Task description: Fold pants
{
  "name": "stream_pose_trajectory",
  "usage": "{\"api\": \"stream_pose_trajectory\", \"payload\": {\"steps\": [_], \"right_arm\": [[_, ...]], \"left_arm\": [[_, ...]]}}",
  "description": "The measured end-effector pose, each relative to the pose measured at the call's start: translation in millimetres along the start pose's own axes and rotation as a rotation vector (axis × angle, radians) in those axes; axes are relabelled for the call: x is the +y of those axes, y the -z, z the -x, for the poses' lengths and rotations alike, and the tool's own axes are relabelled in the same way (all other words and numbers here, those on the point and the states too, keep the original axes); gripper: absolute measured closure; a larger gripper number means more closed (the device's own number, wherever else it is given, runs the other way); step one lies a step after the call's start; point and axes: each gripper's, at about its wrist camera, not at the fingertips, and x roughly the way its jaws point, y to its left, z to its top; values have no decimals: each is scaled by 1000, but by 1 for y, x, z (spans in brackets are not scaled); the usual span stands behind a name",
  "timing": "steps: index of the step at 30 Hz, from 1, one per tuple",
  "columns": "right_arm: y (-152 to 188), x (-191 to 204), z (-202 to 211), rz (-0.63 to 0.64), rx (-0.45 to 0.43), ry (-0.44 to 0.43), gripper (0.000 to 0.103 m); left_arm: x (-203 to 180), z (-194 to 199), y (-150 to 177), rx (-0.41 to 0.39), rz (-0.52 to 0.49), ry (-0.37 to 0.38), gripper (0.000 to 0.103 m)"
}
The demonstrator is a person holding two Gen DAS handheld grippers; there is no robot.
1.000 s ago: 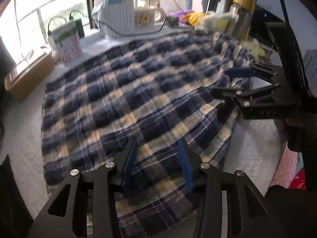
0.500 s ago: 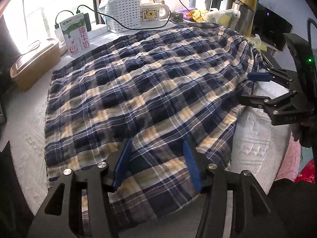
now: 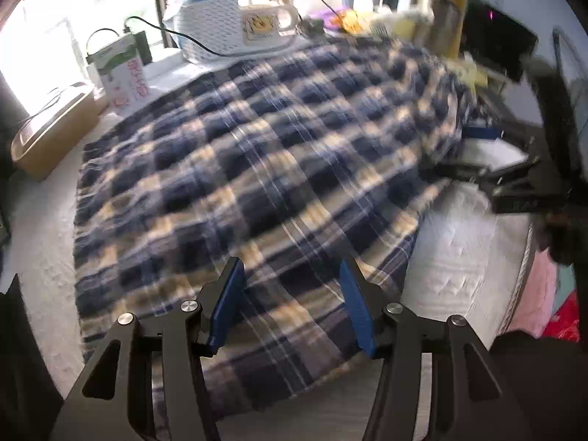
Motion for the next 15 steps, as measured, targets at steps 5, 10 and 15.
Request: {"api": "stream_pose_trajectory", "payload": {"steps": [5, 10, 15], "right_arm": [[6, -7, 10, 20, 20, -45, 20], [16, -21, 23, 27, 38, -29, 20], [12, -65, 44, -107, -83, 36, 22]], "left_arm": [[1, 2, 3, 0, 14, -16, 46], [1, 9, 4, 2, 14, -34, 45], [1, 22, -2, -62, 40, -21, 45]]}}
